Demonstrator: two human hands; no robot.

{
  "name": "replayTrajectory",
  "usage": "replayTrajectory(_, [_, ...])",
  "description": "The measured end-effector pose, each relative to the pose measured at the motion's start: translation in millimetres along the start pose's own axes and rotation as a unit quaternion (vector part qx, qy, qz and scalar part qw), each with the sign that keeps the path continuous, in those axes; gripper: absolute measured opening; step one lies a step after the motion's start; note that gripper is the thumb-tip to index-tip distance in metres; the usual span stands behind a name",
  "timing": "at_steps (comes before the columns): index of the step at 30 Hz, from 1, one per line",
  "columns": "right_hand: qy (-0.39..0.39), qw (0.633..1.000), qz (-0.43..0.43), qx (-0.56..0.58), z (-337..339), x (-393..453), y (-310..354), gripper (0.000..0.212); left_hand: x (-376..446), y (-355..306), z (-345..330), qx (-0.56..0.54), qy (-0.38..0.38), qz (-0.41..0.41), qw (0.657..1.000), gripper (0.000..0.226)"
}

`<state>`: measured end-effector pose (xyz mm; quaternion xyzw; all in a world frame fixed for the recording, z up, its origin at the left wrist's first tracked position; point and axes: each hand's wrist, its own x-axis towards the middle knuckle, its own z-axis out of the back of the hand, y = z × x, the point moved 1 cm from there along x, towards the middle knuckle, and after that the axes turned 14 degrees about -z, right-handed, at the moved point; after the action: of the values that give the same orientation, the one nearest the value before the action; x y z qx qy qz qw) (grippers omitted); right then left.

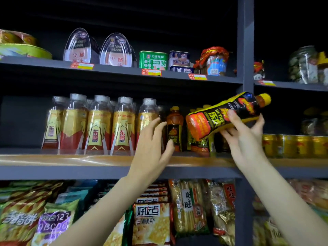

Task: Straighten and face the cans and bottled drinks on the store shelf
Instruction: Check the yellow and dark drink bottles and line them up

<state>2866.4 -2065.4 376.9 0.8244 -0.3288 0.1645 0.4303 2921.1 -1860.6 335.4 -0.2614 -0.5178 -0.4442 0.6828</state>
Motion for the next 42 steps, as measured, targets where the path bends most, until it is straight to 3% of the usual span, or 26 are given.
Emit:
replayTrajectory(2, [0.024, 0.998, -0.049, 0.034, -2, -3, -2, 0.076, 5, -21, -1, -0.169, 0.051, 0.097, 0.980, 0.066])
replayTrajectory(3, [0.037, 0.996, -0.066, 0.041, -5, -5, -6, 0.073, 9, -29, -2, -0.251, 0.069, 0.149, 0.954, 0.073])
replayTrajectory(6, [0.066, 0.990, -0.117, 0.048, -12, -12, -15, 0.072, 15, -45, -2, -0.442, -0.005, 0.229, 0.868, 0.063])
replayTrajectory(7, [0.076, 0.986, -0.140, 0.054, -13, -13, -16, 0.073, 16, -47, 0, -0.442, -0.041, 0.222, 0.868, 0.063])
replayTrajectory(9, [0.112, 0.975, -0.191, 0.033, -14, -16, -12, 0.064, 16, -47, 7, -0.358, -0.083, 0.157, 0.917, 0.066])
replayTrajectory(12, [0.150, 0.949, -0.277, -0.025, -19, -23, 0, 0.045, 21, -45, 24, -0.230, -0.056, 0.008, 0.972, 0.074])
replayTrajectory(16, [0.124, 0.935, -0.332, 0.018, -28, -33, -6, 0.063, 24, -42, 38, -0.253, -0.012, -0.031, 0.967, 0.073])
replayTrajectory(21, [0.105, 0.969, -0.220, -0.029, -28, -34, -6, 0.101, 13, -35, 40, -0.314, 0.008, 0.007, 0.949, 0.063])
replayTrajectory(23, [0.106, 0.978, -0.155, -0.090, -28, -34, -4, 0.108, 9, -34, 38, -0.398, 0.029, 0.080, 0.913, 0.054])
replayTrajectory(26, [0.106, 0.979, -0.068, -0.161, -27, -40, -3, 0.109, 6, -37, 31, -0.572, 0.035, 0.234, 0.785, 0.063])
replayTrajectory(27, [0.111, 0.979, -0.052, -0.165, -27, -42, -3, 0.109, 6, -38, 29, -0.583, 0.032, 0.252, 0.771, 0.064])
replayTrajectory(28, [0.116, 0.979, -0.046, -0.164, -27, -43, -2, 0.106, 5, -39, 28, -0.571, 0.025, 0.245, 0.783, 0.063])
replayTrajectory(30, [0.121, 0.974, -0.059, -0.180, -26, -42, 3, 0.098, 8, -39, 31, -0.472, -0.001, 0.177, 0.864, 0.059])
replayTrajectory(32, [0.134, 0.964, -0.119, -0.194, -24, -42, 8, 0.082, 12, -33, 38, -0.289, -0.032, 0.063, 0.955, 0.058])
replayTrajectory(34, [0.148, 0.961, -0.211, -0.098, -21, -42, 9, 0.068, 18, -27, 39, -0.087, -0.038, -0.083, 0.992, 0.064])
replayTrajectory(36, [0.134, 0.959, -0.251, 0.001, -18, -42, 9, 0.065, 19, -24, 35, 0.024, -0.032, -0.163, 0.986, 0.070])
replayTrajectory(38, [0.115, 0.965, -0.235, -0.001, -17, -43, 10, 0.064, 19, -25, 33, 0.003, -0.024, -0.150, 0.988, 0.068])
replayTrajectory(40, [0.116, 0.971, -0.207, -0.023, -17, -42, 12, 0.060, 18, -31, 34, -0.137, -0.008, -0.054, 0.989, 0.054])
replayTrajectory(41, [0.120, 0.973, -0.195, -0.026, -17, -41, 15, 0.059, 18, -34, 34, -0.245, 0.012, 0.020, 0.969, 0.049])
replayTrajectory(42, [0.124, 0.975, -0.185, -0.026, -17, -40, 17, 0.060, 18, -35, 34, -0.377, 0.026, 0.101, 0.920, 0.048])
